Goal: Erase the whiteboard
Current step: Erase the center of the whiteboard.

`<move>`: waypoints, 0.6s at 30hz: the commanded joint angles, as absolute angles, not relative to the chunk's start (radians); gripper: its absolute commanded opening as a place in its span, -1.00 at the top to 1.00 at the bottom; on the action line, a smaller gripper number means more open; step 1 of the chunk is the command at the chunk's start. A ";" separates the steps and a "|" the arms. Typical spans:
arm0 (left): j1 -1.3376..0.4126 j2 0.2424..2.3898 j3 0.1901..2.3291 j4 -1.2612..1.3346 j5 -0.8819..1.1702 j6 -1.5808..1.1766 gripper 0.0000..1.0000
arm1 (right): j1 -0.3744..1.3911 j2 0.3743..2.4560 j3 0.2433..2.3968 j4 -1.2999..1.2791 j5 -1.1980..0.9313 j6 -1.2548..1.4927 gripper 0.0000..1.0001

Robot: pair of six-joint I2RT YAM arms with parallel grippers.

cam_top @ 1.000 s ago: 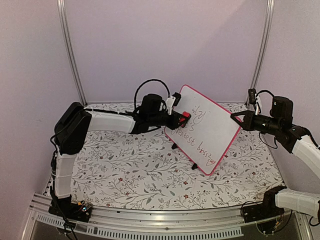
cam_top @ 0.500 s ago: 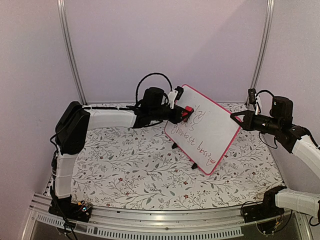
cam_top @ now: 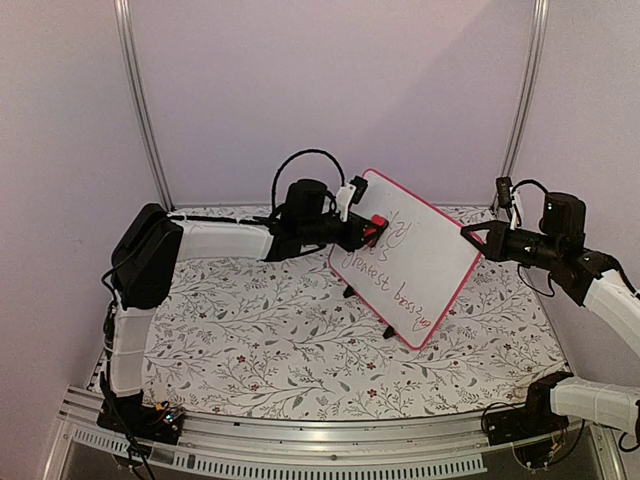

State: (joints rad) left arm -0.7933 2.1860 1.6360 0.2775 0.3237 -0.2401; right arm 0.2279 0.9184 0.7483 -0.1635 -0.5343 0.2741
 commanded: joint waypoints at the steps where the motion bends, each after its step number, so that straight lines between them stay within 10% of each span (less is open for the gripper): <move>1: -0.818 2.191 1.554 0.265 0.337 -0.248 0.90 | 0.252 0.932 0.739 -0.170 -0.650 0.234 1.00; 18: -0.812 2.226 1.756 0.196 0.328 -0.214 0.89 | 0.252 0.933 0.738 -0.170 -0.655 0.235 1.00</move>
